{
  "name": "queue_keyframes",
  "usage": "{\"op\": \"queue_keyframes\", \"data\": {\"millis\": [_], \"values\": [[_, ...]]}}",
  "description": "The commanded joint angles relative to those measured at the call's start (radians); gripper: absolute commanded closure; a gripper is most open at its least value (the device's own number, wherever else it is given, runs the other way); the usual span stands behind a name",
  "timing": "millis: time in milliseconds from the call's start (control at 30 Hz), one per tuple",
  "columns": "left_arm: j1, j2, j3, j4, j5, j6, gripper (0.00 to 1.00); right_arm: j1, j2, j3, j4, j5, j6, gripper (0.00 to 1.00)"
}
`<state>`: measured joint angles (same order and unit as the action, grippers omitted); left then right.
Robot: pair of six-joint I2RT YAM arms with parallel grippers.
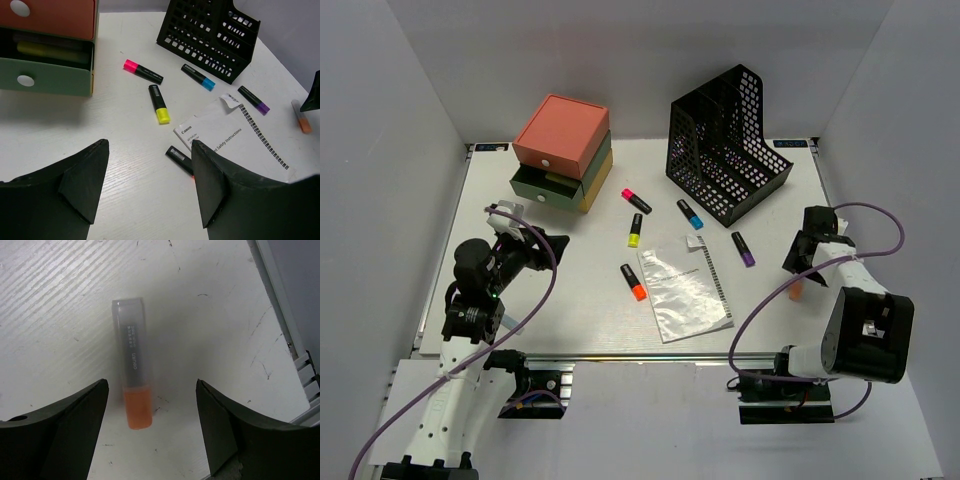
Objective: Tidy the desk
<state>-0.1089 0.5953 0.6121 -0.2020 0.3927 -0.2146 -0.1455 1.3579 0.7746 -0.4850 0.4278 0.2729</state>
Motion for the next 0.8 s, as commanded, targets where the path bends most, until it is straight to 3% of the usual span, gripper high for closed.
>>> {"op": "queue_keyframes", "data": {"millis": [0, 767], "values": [[-0.003, -0.011, -0.008, 0.013, 0.018, 0.003, 0.23, -0.019, 0.033, 0.002, 0.056, -0.037, -0.008, 0.24], [-0.003, -0.011, -0.011, 0.004, 0.008, -0.002, 0.23, -0.043, 0.199, 0.069, 0.111, -0.167, -0.046, 0.27]]}}
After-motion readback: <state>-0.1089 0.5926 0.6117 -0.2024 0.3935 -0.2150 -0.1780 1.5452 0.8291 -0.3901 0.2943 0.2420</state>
